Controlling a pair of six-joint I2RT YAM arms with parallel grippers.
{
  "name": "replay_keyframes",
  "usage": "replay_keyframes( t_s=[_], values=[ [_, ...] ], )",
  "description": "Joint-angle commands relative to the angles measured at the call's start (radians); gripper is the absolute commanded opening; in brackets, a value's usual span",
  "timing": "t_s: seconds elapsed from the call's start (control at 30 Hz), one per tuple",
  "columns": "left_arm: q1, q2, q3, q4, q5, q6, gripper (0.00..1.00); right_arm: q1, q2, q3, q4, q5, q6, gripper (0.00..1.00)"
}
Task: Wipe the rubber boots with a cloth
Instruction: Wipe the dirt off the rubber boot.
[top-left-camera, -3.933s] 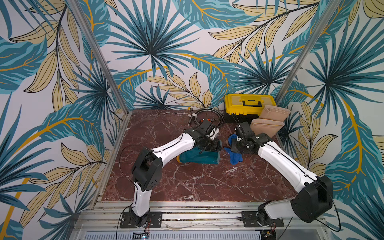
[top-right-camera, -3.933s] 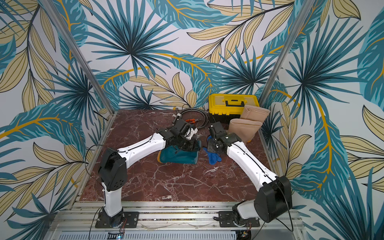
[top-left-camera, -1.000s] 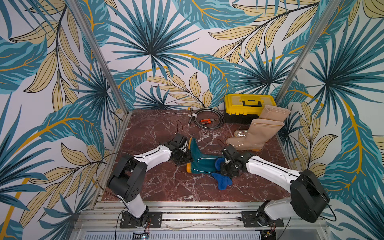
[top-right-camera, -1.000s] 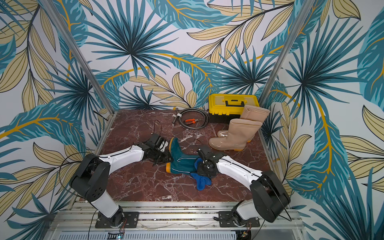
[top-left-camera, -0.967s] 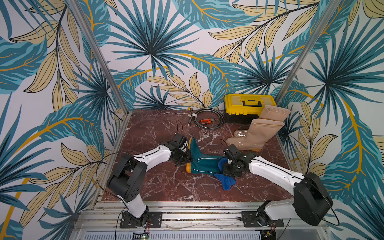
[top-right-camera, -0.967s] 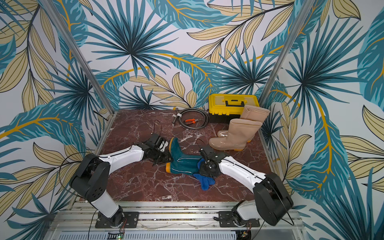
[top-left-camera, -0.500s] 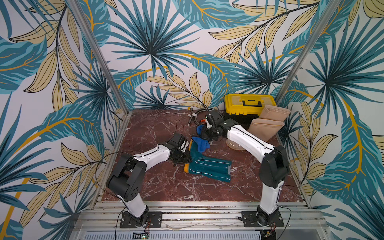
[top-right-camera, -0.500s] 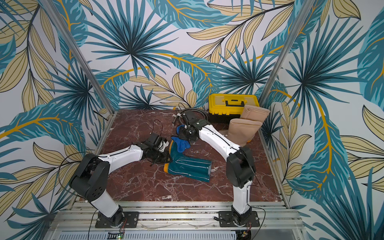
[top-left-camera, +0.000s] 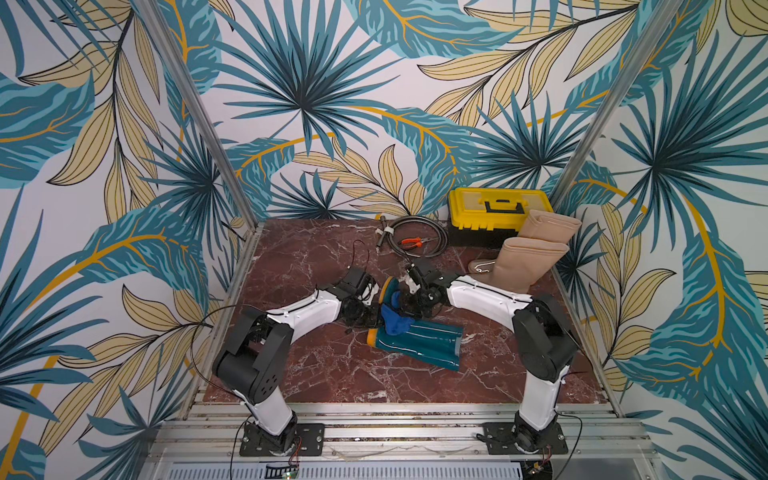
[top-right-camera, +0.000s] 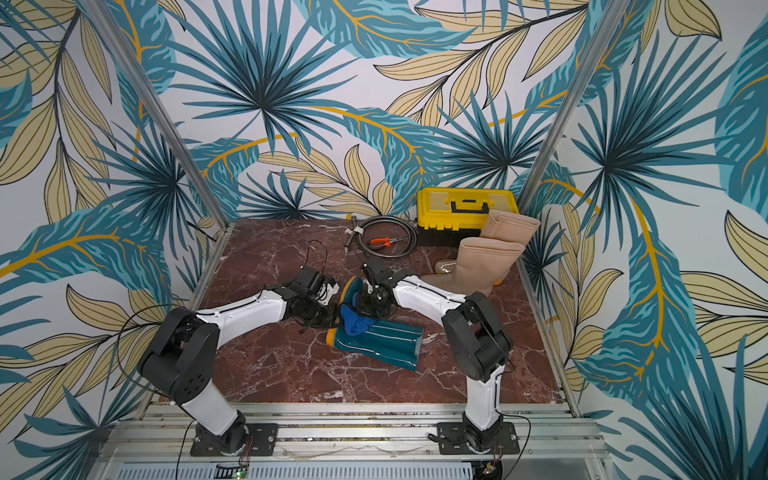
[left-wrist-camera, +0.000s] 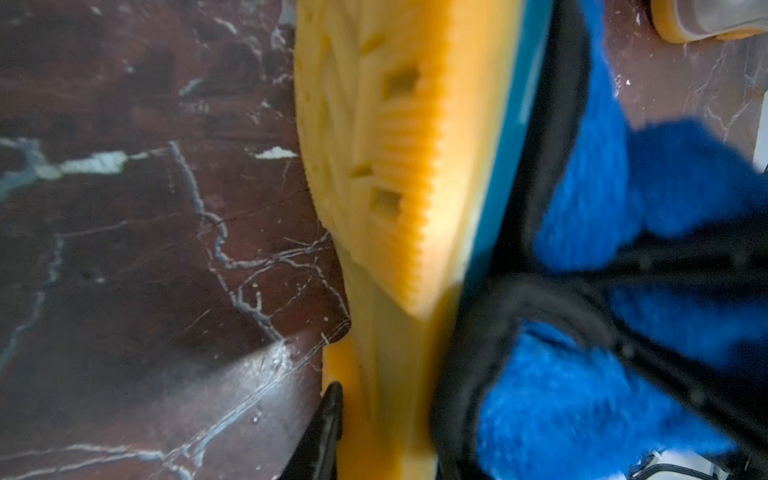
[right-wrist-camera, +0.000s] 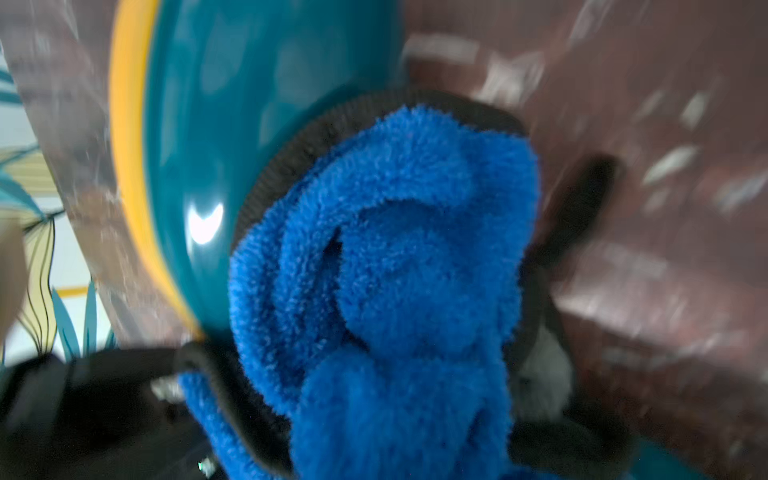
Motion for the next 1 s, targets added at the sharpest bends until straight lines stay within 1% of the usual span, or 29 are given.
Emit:
replay_keyframes(
  t_s=[0.0,0.07,0.17,0.2,0.27,0.3,0.37,0.4,0.5,0.6,0.7,0.87,0.93,0.97],
  values=[
    [0.006,-0.038,0.021,0.031,-0.005,0.008,0.15,0.033,-0.017,0.016,-0.040,-0.064,0.000,0.00],
    [0.006,-0.040,0.016,0.032,-0.013,0.007,0.20,0.018,0.036,0.108,-0.087,-0.023,-0.053,0.00],
    [0.004,-0.043,0.003,0.031,-0.020,0.007,0.32,-0.015,0.177,0.295,-0.116,-0.056,-0.099,0.00],
    [0.003,-0.044,-0.002,0.031,-0.024,0.007,0.36,-0.025,0.226,0.356,-0.119,-0.049,-0.113,0.00],
    [0.000,-0.054,-0.015,0.032,-0.038,0.000,0.40,-0.069,0.312,0.474,-0.186,-0.041,-0.110,0.00],
    [0.000,-0.061,-0.027,0.034,-0.043,-0.003,0.41,-0.101,0.343,0.511,-0.197,-0.053,-0.115,0.00],
    [0.000,-0.072,-0.045,0.037,-0.051,-0.004,0.44,-0.168,0.364,0.547,-0.257,-0.008,-0.131,0.00],
    [0.001,-0.080,-0.050,0.036,-0.054,-0.002,0.48,-0.204,0.359,0.555,-0.289,0.003,-0.149,0.00],
    [0.006,-0.119,-0.055,0.028,-0.066,0.002,0.57,-0.248,0.262,0.495,-0.338,0.058,-0.208,0.00],
    [0.006,-0.160,-0.047,0.019,-0.093,0.017,0.62,-0.248,0.138,0.375,-0.341,0.081,-0.239,0.00],
    [0.006,-0.193,-0.032,0.002,-0.118,0.039,0.63,-0.246,0.049,0.251,-0.336,0.078,-0.245,0.00],
    [0.001,-0.256,-0.014,-0.015,-0.152,0.067,0.64,-0.245,-0.128,0.032,-0.329,0.172,-0.240,0.00],
    [0.001,-0.279,-0.004,-0.029,-0.181,0.071,0.64,-0.231,-0.184,-0.017,-0.326,0.188,-0.228,0.00],
    [0.003,-0.292,0.004,-0.044,-0.216,0.067,0.64,-0.213,-0.205,-0.025,-0.325,0.196,-0.221,0.00]
  ],
)
